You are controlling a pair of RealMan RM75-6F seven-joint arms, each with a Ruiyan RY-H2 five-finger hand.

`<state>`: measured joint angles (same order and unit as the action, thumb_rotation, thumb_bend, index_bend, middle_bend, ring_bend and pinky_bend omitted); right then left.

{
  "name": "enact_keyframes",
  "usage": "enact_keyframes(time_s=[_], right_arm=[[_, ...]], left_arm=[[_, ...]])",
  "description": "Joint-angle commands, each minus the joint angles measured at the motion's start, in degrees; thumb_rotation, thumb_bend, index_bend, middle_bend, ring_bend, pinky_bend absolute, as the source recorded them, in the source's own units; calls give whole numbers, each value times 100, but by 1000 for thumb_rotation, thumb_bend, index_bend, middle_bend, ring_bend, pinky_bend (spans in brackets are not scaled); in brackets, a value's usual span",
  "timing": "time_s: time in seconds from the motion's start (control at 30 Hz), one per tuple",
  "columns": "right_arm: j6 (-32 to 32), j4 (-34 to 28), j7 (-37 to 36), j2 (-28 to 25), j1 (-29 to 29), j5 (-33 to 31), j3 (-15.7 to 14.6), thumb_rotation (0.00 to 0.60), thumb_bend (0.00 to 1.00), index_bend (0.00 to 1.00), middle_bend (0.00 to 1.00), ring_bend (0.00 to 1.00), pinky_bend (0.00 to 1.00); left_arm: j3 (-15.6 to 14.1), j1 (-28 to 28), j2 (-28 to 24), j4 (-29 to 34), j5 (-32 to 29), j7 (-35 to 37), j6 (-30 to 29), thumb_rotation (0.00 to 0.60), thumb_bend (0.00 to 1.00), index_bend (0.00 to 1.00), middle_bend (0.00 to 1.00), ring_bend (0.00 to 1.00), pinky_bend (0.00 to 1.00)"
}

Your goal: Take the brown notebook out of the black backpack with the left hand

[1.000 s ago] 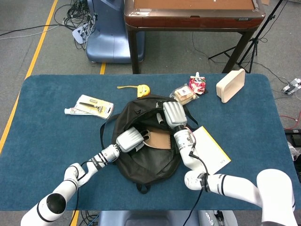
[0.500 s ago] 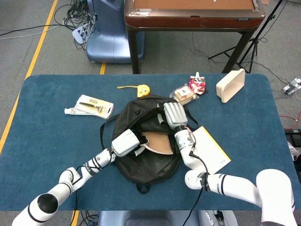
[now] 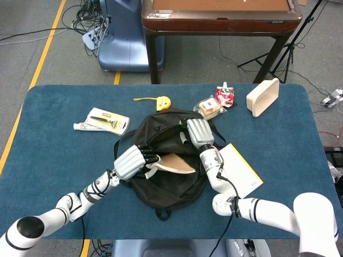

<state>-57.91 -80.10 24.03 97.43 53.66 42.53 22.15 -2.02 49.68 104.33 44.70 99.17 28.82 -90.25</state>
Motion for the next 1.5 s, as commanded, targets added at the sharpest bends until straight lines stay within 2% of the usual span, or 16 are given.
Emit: enact_keyframes(time_s=[0.03, 0.1, 0.13, 0.2, 0.3, 0.4, 0.53, 0.6, 0.77, 0.93, 1.13, 1.3, 1.5], right_arm=[[203, -95, -90, -94, -8, -77, -17, 600, 786, 759, 437, 386, 481], [422, -196, -172, -191, -14, -124, -44, 600, 751, 699, 409, 379, 479], [645, -308, -239, -301, -15, -177, -67, 600, 698, 629, 380, 357, 463], [1013, -503, -280, -524, 8, -324, -113, 600, 518, 416, 297, 275, 390], [1503, -800, -374, -876, 66, -455, -176, 600, 251, 156, 197, 171, 297], [1820, -1060, -532, -1154, 73, -409, -262, 600, 160, 57, 158, 136, 289], [2027, -1331, -870, -1402, -10, -148, -341, 600, 125, 5, 152, 133, 286], [2052, -1438, -981, -1501, -49, 4, -373, 600, 78, 0, 151, 133, 286], [2113, -1764, -1276, -1787, -144, 357, -454, 600, 31, 0, 150, 133, 286], [2057, -2110, -1514, -2085, -263, 638, -516, 600, 11, 0, 148, 133, 286], [2155, -2505, -1782, -2381, -445, 1057, -808, 600, 11, 0, 147, 133, 286], [2104, -2802, -2075, -2638, -663, 1491, -933, 600, 11, 0, 147, 133, 286], [2453, -3140, -2735, -3112, -862, 1814, -1017, 600, 11, 0, 150, 147, 286]], left_arm=[[147, -110, -574, 826, -6, -126, -187, 600, 492, 720, 769, 614, 405], [210, -135, -779, 1150, -41, -152, -184, 600, 492, 722, 778, 623, 411], [251, -151, -907, 1338, -64, -180, -173, 600, 492, 722, 781, 625, 413], [310, -175, -1089, 1593, -100, -218, -145, 600, 492, 723, 783, 628, 415], [406, -221, -1374, 1950, -147, -263, -121, 600, 492, 723, 784, 631, 416], [513, -282, -1674, 2273, -179, -322, -152, 600, 492, 723, 784, 631, 416], [609, -370, -2156, 2773, -207, -408, -120, 600, 492, 723, 784, 631, 416], [645, -408, -2346, 2978, -217, -446, -101, 600, 493, 723, 784, 631, 416], [706, -499, -2712, 3393, -255, -540, 35, 600, 493, 723, 784, 631, 416], [814, -538, -2864, 3509, -248, -610, 80, 600, 492, 723, 784, 639, 422], [980, -630, -3293, 3813, -221, -757, 45, 600, 492, 723, 784, 639, 422], [1088, -688, -3526, 3972, -340, -867, 171, 600, 492, 722, 784, 639, 422], [1250, -644, -3566, 3884, -509, -919, 411, 600, 492, 721, 784, 639, 422]])
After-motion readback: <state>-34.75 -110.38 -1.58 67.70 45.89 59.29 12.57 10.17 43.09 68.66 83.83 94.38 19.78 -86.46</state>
